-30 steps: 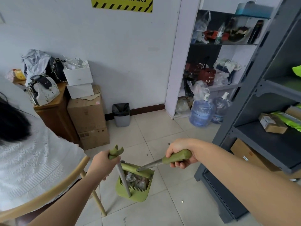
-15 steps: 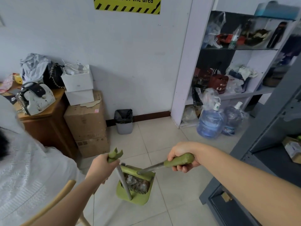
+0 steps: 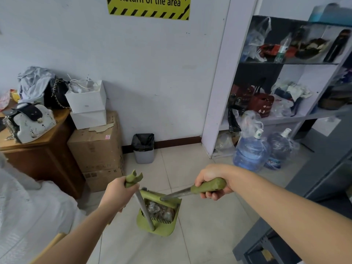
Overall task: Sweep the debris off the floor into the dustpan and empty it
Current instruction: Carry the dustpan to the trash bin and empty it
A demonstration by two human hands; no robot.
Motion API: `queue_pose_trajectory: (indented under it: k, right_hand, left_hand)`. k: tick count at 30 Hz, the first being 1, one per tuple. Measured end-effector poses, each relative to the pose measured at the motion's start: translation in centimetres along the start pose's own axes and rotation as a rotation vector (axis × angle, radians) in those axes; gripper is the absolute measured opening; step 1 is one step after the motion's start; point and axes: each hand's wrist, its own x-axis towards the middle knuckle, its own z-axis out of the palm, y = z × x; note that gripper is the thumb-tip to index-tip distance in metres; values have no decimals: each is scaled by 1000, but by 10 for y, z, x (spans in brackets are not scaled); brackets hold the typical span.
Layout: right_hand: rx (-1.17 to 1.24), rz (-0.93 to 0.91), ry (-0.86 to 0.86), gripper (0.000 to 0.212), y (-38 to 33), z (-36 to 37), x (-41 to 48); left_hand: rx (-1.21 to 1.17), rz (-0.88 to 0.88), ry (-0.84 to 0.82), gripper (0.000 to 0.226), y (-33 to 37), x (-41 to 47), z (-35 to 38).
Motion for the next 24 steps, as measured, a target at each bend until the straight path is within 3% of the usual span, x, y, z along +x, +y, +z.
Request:
queue_pose_trajectory:
  k: [12,24]
  right_hand:
    - [-3,-32,0,23,-30,-41,45]
    - [-35,-20,-7,22,-112,-95,112]
  left_hand:
    - [-14,-14,22,14,17,66,12]
    - [-18,-38,20,16,44,175,6]
